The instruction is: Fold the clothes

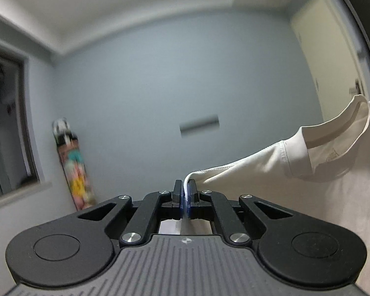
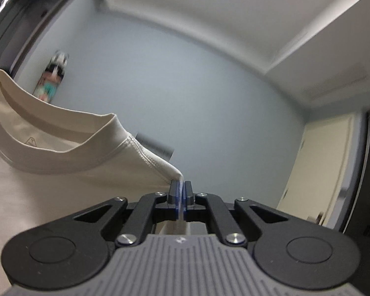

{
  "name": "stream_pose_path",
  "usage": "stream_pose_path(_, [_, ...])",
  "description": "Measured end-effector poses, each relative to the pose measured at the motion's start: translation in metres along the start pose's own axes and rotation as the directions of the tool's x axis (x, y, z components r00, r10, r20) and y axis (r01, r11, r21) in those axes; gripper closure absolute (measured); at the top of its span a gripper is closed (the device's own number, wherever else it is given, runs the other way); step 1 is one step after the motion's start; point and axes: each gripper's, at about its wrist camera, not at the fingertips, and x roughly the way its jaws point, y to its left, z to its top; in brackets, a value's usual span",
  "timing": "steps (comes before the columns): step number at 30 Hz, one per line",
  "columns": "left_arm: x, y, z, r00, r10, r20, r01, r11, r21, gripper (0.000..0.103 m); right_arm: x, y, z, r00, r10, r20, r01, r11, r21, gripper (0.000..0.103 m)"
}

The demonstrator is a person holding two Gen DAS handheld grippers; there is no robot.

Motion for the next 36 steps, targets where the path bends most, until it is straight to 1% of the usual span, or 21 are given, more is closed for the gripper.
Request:
stream_pose_path(3, [0.053,-0.005,-0.039,0.994,-0.013,-0.111,0.012,1.0,-0.008,0.101,0.043,0.026,-0.039,0.994,0.046,-0.103,-0.048,0.999,-0.016,0.1])
stream_pose_path(5, [0.089,-0.011,-0.063,0.984,-0.016,-0.179,0.018,1.0,0.006,0.101,0.075,0.044,-0.066,0.982,0.073,-0.173,-0.079,0.997,-0.026,0.1])
stream_pose_path(7, [0.126,-0.016,-0.087,0.971,-0.011,-0.239,0.023,0.999,0.045,0.101,0.107,0.067,-0.096,0.969,0.089,-0.231,-0.1,0.994,-0.038,0.1])
stream_pose_path(9, [0.161,-0.027,-0.109,0.954,-0.002,-0.299,0.035,0.994,0.105,0.101,0.136,0.092,-0.128,0.954,0.095,-0.284,-0.113,0.992,-0.048,0.1])
stream_pose_path(11, [0.194,-0.033,-0.13,0.932,0.007,-0.361,0.039,0.992,0.121,0.101,0.167,0.117,-0.157,0.934,0.106,-0.342,-0.13,0.99,-0.046,0.1])
stream_pose_path(13, [0.228,-0.039,-0.148,0.914,0.029,-0.406,0.031,0.989,0.143,0.101,0.197,0.141,-0.182,0.912,0.129,-0.389,-0.157,0.987,-0.041,0.1])
stream_pose_path(15, [0.249,-0.043,-0.165,0.897,0.039,-0.44,0.028,0.989,0.144,0.101,0.223,0.159,-0.201,0.9,0.136,-0.414,-0.172,0.984,-0.053,0.1])
stream_pose_path(18, [0.275,-0.05,-0.197,0.861,0.058,-0.506,0.027,0.987,0.159,0.101,0.255,0.183,-0.227,0.881,0.157,-0.445,-0.209,0.975,-0.07,0.1])
stream_pose_path(20, [0.288,-0.062,-0.221,0.839,0.069,-0.54,0.057,0.976,0.212,0.101,0.271,0.197,-0.246,0.862,0.193,-0.468,-0.258,0.963,-0.078,0.1])
stream_pose_path(21, [0.293,-0.069,-0.231,0.83,0.073,-0.553,0.077,0.967,0.243,0.101,0.277,0.207,-0.259,0.847,0.202,-0.492,-0.284,0.954,-0.096,0.1])
stream_pose_path(23, [0.304,-0.076,-0.248,0.817,0.074,-0.572,0.106,0.956,0.275,0.101,0.29,0.22,-0.284,0.821,0.215,-0.529,-0.324,0.938,-0.123,0.1])
stream_pose_path(26, [0.328,-0.09,-0.273,0.796,0.057,-0.603,0.124,0.959,0.255,0.101,0.304,0.238,-0.312,0.791,0.203,-0.577,-0.35,0.924,-0.156,0.1])
stream_pose_path(29, [0.342,-0.102,-0.29,0.773,0.061,-0.632,0.124,0.962,0.243,0.101,0.315,0.246,-0.332,0.755,0.21,-0.621,-0.358,0.926,-0.122,0.1])
stream_pose_path(30, [0.346,-0.102,-0.294,0.768,0.066,-0.637,0.116,0.964,0.24,0.101,0.318,0.247,-0.336,0.742,0.216,-0.634,-0.356,0.929,-0.1,0.1])
stream_pose_path(31, [0.348,-0.102,-0.298,0.765,0.069,-0.641,0.107,0.967,0.232,0.1,0.319,0.247,-0.34,0.736,0.221,-0.64,-0.356,0.93,-0.087,0.099])
stream_pose_path(32, [0.348,-0.102,-0.299,0.764,0.072,-0.641,0.098,0.969,0.226,0.1,0.32,0.248,-0.343,0.73,0.226,-0.645,-0.355,0.932,-0.075,0.099])
stream_pose_path(33, [0.348,-0.101,-0.301,0.764,0.075,-0.641,0.089,0.972,0.219,0.099,0.32,0.249,-0.344,0.728,0.229,-0.646,-0.358,0.931,-0.074,0.099])
stream_pose_path(34, [0.348,-0.101,-0.302,0.763,0.078,-0.641,0.08,0.974,0.213,0.098,0.323,0.249,-0.341,0.724,0.235,-0.649,-0.362,0.93,-0.067,0.096])
stream_pose_path(36, [0.339,-0.104,-0.299,0.761,0.092,-0.643,0.065,0.974,0.215,0.086,0.328,0.243,-0.33,0.704,0.258,-0.662,-0.363,0.931,-0.023,0.096])
